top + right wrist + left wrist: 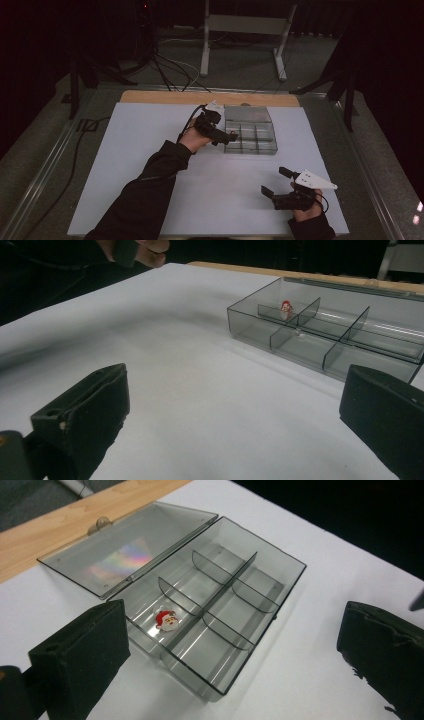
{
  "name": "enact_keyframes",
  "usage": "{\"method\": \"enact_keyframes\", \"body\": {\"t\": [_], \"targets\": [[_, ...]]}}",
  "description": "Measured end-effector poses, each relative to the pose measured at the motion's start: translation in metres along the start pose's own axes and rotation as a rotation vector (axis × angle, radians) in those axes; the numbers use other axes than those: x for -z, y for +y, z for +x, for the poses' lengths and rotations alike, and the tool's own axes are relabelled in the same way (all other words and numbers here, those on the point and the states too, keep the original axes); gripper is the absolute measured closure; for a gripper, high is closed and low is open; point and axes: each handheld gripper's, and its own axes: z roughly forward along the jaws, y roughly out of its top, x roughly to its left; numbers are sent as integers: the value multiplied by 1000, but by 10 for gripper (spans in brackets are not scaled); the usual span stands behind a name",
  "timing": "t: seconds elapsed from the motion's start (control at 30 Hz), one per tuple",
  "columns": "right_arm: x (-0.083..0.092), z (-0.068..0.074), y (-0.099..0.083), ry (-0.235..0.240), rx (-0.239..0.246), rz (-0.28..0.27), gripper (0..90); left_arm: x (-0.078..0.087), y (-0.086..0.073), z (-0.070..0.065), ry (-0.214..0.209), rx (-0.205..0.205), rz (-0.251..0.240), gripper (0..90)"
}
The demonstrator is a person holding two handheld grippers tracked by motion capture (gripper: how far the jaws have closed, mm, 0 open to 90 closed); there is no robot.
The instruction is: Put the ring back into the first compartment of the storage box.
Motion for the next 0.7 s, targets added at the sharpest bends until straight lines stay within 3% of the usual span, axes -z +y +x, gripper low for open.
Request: {"method": "enact_keyframes", "body": {"t": [0.27,0.7], "targets": [[0,0,0,1,-1,-2,0,22,-13,4,-24,-1,-10,11],[0,1,0,-5,-3,1,0,67,-46,10,-6,8,-28,11]]}}
